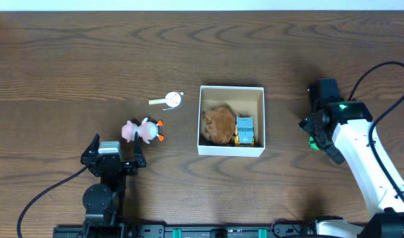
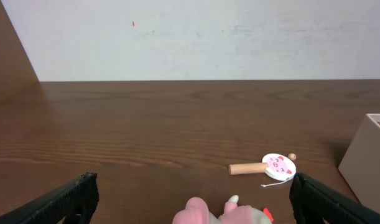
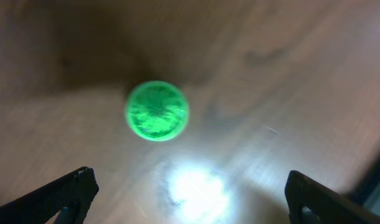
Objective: Pack container
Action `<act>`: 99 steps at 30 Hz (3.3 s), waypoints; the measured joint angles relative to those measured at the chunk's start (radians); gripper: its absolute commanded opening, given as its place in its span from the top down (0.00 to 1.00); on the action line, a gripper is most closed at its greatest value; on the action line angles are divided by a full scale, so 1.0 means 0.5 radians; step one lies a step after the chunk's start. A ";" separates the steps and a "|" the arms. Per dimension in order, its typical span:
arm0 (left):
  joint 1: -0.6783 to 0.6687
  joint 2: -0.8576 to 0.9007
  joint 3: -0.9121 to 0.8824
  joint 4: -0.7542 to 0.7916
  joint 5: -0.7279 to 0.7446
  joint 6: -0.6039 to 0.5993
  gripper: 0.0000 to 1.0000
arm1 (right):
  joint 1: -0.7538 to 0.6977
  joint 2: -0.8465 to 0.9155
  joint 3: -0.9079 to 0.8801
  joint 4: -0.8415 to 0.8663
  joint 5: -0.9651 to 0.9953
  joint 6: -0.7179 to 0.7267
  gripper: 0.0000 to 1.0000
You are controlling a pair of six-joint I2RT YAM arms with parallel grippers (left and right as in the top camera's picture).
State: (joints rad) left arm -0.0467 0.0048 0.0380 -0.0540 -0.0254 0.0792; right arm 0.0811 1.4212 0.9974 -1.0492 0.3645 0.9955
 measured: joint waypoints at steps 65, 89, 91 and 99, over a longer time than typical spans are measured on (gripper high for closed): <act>0.000 0.000 0.000 0.000 0.000 0.000 0.02 | -0.349 0.307 -0.577 1.254 -0.502 -1.241 0.45; 0.000 0.000 0.000 0.001 0.000 0.000 0.02 | -0.044 0.380 0.340 0.761 -0.435 -1.332 0.40; 0.000 0.000 0.000 0.001 0.001 0.000 0.02 | 0.052 0.380 0.426 0.748 -0.436 -1.340 0.39; 0.000 0.000 0.000 0.000 0.000 0.000 0.02 | 0.288 0.380 0.542 0.698 -0.349 -1.348 0.29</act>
State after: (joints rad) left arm -0.0467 0.0048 0.0380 -0.0540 -0.0254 0.0792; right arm 0.2249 1.6112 1.2682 -0.7002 0.1902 0.3214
